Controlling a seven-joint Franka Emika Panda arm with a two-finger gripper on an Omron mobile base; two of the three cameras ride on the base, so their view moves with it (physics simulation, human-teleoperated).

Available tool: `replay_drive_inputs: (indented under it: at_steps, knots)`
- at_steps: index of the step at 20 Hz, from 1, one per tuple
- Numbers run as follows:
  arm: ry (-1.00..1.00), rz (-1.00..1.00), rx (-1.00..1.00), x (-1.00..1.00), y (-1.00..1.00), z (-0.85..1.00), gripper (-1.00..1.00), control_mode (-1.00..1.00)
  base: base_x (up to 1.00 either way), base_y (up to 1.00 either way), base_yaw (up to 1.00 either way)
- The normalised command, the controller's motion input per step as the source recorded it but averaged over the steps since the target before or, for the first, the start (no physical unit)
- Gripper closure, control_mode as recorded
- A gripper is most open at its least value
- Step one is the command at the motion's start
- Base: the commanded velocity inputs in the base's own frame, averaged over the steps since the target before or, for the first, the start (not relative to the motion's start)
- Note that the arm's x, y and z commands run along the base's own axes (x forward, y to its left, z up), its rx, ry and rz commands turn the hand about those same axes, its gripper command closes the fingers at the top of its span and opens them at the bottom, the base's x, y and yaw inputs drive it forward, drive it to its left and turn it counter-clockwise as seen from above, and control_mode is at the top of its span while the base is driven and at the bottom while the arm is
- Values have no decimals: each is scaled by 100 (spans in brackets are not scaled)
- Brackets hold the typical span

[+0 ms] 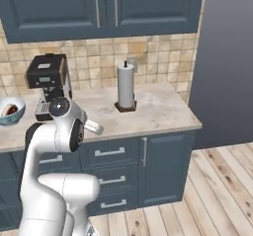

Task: Place one of the steaks on the plate and the other in the bowl. Then place the bowl in the fridge.

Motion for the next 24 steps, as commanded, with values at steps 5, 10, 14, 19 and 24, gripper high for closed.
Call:
replay_drive_inputs:
  at_steps: [5,10,14,19,24]
  knots:
    - [0,0,0,0,0,0,100,100,-16,67,11]
    - [0,0,0,0,0,0,100,100,-12,61,7]
    - [0,0,0,0,0,0,100,100,-2,66,7]
    - [0,0,0,0,0,0,100,100,0,72,11]
    - [0,0,0,0,0,0,100,100,10,69,17]
